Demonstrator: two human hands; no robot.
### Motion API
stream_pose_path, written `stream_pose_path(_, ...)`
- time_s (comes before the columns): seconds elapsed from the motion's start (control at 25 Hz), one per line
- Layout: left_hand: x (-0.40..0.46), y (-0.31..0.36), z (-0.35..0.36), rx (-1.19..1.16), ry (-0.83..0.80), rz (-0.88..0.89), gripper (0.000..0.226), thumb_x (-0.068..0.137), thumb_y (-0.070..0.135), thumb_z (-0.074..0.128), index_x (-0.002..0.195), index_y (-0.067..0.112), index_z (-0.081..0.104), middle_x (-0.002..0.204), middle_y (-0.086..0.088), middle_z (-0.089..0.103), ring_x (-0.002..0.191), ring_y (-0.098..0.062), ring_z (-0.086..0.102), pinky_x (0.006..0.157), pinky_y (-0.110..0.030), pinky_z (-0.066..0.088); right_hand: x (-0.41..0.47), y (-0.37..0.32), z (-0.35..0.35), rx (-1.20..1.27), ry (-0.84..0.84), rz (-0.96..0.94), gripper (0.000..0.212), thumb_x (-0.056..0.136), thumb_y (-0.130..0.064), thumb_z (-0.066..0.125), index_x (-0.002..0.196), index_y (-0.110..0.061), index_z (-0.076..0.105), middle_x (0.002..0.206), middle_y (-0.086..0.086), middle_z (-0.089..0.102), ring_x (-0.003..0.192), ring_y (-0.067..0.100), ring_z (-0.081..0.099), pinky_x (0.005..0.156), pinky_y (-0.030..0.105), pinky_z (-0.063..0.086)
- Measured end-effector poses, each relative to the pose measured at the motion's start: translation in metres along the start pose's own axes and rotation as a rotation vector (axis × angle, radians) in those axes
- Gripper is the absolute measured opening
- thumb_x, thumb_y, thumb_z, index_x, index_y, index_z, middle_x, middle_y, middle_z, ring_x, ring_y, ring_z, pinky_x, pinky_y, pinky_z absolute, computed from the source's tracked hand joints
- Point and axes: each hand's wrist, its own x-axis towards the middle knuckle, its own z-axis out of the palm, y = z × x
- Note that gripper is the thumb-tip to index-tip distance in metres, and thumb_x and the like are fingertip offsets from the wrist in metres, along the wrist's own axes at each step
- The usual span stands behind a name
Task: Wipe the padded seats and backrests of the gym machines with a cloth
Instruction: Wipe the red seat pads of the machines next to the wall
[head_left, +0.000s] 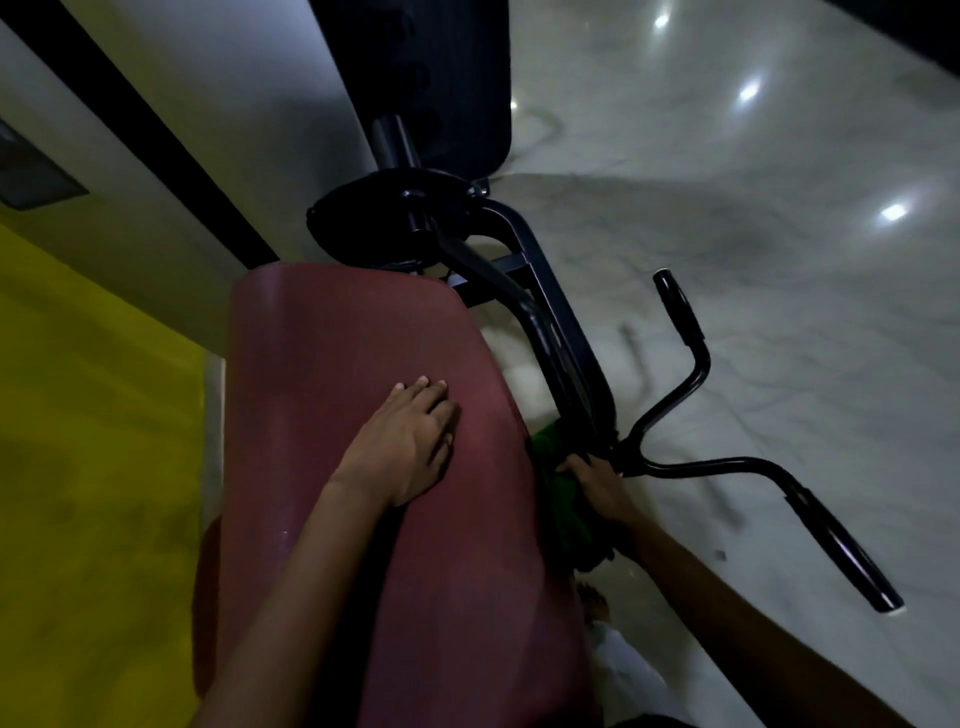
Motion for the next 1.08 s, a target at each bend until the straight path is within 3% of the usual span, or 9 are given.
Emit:
stream_pose_path(0.24, -0.008, -0.012, -0.002, 0.063, -0.081, 0.159, 0.048, 0.1, 0.032, 0.035, 0.146, 0.016, 0.034, 0.157, -0.005, 0.022, 0.146, -0.023, 0.012, 0.118, -0.037, 0.003, 0.028, -0.037, 0.015, 0.097, 0.065, -0.01, 0.029, 0.093, -0.013, 0.049, 0.064, -0.013, 0.053, 0.067, 0.006, 0.05, 0.062, 0.017, 0.047, 0.056, 0.028, 0.036)
stream_pose_path(0.44, -0.014, -0.016, 0.0, 0.054, -0.078, 0.259, 0.049, 0.101, 0.03, 0.038, 0.146, 0.013, 0.033, 0.156, -0.006, 0.024, 0.146, -0.023, 0.014, 0.118, -0.038, 0.004, -0.018, 0.014, 0.007, 0.165, 0.123, 0.095, 0.021, 0.091, -0.016, 0.052, 0.07, -0.011, 0.055, 0.073, 0.012, 0.05, 0.06, 0.021, 0.044, 0.058, 0.03, 0.035)
stream_pose_path(0.68, -0.024, -0.004, 0.006, -0.021, -0.122, 0.4, 0.047, 0.099, 0.026, 0.045, 0.143, 0.009, 0.039, 0.153, -0.008, 0.031, 0.145, -0.022, 0.02, 0.115, -0.028, 0.003, -0.038, 0.027, 0.006, 0.108, 0.137, 0.074, 0.025, 0.093, -0.014, 0.048, 0.07, -0.012, 0.054, 0.07, 0.01, 0.049, 0.057, 0.018, 0.044, 0.053, 0.026, 0.035)
stream_pose_path(0.88, -0.031, 0.007, 0.008, 0.021, -0.143, 0.427, 0.059, 0.09, 0.038, 0.034, 0.139, 0.007, 0.045, 0.148, -0.012, 0.039, 0.138, -0.028, 0.035, 0.114, -0.031, 0.022, -0.031, 0.008, 0.011, 0.107, 0.134, 0.019, 0.029, 0.094, -0.016, 0.048, 0.065, -0.014, 0.052, 0.065, 0.008, 0.047, 0.055, 0.016, 0.042, 0.052, 0.025, 0.035)
stream_pose_path(1.0, -0.038, 0.01, 0.009, 0.034, -0.148, 0.419, 0.063, 0.088, 0.04, 0.031, 0.139, 0.008, 0.045, 0.148, -0.012, 0.039, 0.138, -0.027, 0.034, 0.114, -0.032, 0.023, -0.067, 0.034, 0.001, 0.051, 0.152, 0.055, 0.029, 0.095, -0.014, 0.048, 0.066, -0.014, 0.054, 0.068, 0.006, 0.052, 0.057, 0.013, 0.045, 0.047, 0.015, 0.036)
stream_pose_path(1.08, -0.04, 0.01, 0.013, 0.037, -0.155, 0.399, 0.057, 0.094, 0.039, 0.034, 0.142, 0.01, 0.04, 0.151, -0.01, 0.035, 0.141, -0.024, 0.029, 0.117, -0.032, 0.021, -0.086, 0.052, -0.001, 0.058, 0.134, 0.115, 0.03, 0.094, -0.016, 0.049, 0.065, -0.015, 0.056, 0.069, 0.006, 0.055, 0.057, 0.014, 0.048, 0.047, 0.016, 0.036)
